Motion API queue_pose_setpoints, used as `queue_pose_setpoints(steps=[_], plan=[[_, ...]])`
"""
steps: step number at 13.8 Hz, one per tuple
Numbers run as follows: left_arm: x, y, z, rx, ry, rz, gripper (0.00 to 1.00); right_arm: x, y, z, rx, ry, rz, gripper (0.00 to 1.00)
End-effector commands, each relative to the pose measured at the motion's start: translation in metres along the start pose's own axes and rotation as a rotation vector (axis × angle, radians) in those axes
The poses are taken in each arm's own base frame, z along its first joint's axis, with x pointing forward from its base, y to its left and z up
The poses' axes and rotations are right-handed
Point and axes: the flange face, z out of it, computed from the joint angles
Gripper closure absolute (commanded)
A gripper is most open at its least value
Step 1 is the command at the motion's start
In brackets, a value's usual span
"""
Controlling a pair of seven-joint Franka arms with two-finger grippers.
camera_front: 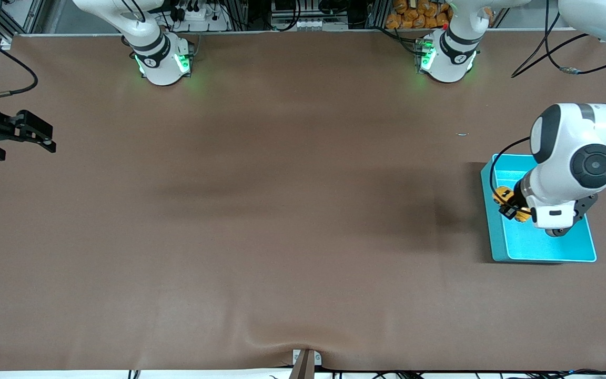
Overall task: Wind and store yellow beetle car
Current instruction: 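Lower the car into the bin and open the left gripper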
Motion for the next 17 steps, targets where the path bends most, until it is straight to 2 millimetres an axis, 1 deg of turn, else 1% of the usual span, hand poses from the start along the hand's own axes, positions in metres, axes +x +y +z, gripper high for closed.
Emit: queue_pose_setpoints(steps=[1,3,4,5,6,7,8,9,10,11,13,16,17], plan=[[0.019,-0.029,-0.005,-0.022,0.019,0.108,1.00,0.000,-0.001,0.001,-0.019,0.002,0.008,0.00],[0.038,-0.048,0.003,-0.057,0.005,0.190,1.00,0.000,0.001,0.001,-0.019,0.002,0.010,0.00],[0.047,-0.059,0.008,-0.071,-0.008,0.215,1.00,0.000,-0.002,0.001,-0.019,0.002,0.007,0.00],[0.055,-0.068,0.013,-0.085,-0.014,0.243,1.00,0.000,-0.004,0.001,-0.019,0.000,0.004,0.00],[0.057,-0.072,0.018,-0.091,-0.013,0.285,1.00,0.000,-0.004,0.002,-0.018,-0.001,0.004,0.00],[0.063,-0.081,0.024,-0.102,-0.007,0.333,1.00,0.001,-0.003,0.003,-0.018,-0.001,0.005,0.00],[0.069,-0.095,0.036,-0.122,-0.002,0.393,1.00,0.001,-0.003,0.003,-0.018,-0.001,0.005,0.00],[0.073,-0.103,0.046,-0.154,0.014,0.456,1.00,0.001,-0.003,0.003,-0.018,-0.001,0.005,0.00],[0.075,-0.109,0.054,-0.166,0.029,0.498,1.00,0.001,-0.003,0.004,-0.018,-0.004,0.005,0.00],[0.075,-0.111,0.060,-0.168,0.036,0.520,1.00,0.001,-0.003,0.004,-0.018,-0.004,0.005,0.00],[0.072,-0.110,0.073,-0.170,0.050,0.554,1.00,0.001,-0.004,0.004,-0.018,-0.003,0.003,0.00],[0.061,-0.110,0.101,-0.176,0.076,0.630,1.00,0.001,-0.004,0.004,-0.018,-0.003,0.003,0.00],[0.062,-0.115,0.110,-0.179,0.086,0.633,1.00,0.001,-0.004,0.004,-0.018,-0.003,0.003,0.00]])
